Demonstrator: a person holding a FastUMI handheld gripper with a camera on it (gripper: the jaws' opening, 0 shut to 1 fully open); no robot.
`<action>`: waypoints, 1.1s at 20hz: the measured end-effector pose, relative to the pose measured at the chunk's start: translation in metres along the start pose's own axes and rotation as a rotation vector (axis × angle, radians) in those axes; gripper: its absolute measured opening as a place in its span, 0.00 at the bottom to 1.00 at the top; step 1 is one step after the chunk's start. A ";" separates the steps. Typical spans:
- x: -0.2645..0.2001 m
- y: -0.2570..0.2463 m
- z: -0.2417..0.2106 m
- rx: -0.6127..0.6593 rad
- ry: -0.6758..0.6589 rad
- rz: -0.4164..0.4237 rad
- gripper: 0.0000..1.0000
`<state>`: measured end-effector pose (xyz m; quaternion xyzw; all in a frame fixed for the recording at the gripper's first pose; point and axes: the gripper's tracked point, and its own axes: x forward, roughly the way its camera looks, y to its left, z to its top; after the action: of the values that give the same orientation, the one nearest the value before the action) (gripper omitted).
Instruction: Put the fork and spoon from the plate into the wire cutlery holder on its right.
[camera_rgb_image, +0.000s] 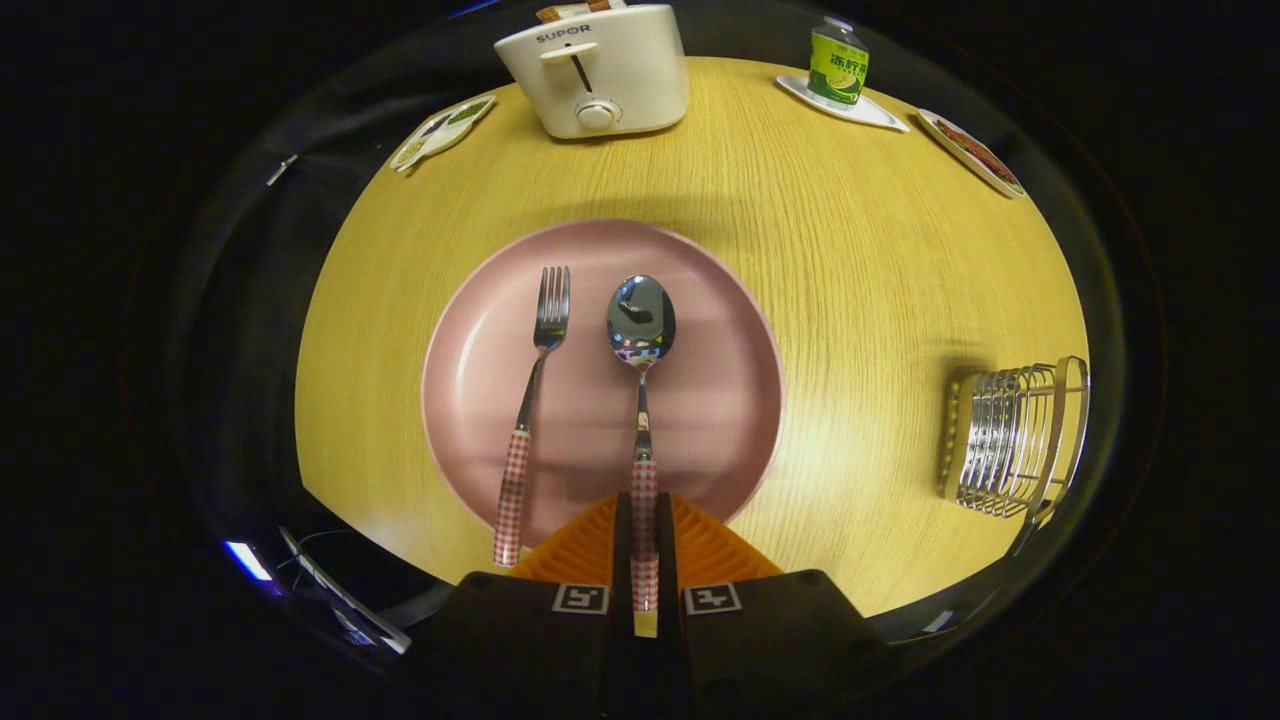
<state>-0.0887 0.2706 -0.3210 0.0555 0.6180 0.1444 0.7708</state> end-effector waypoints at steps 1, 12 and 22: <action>-0.006 0.003 0.004 0.004 -0.014 0.022 0.13; -0.160 -0.128 0.024 -0.283 -0.015 -0.017 0.13; -0.174 -0.260 -0.021 -0.526 0.380 -0.138 0.13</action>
<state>-0.1026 -0.0291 -0.2318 -0.2155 0.6946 0.2543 0.6375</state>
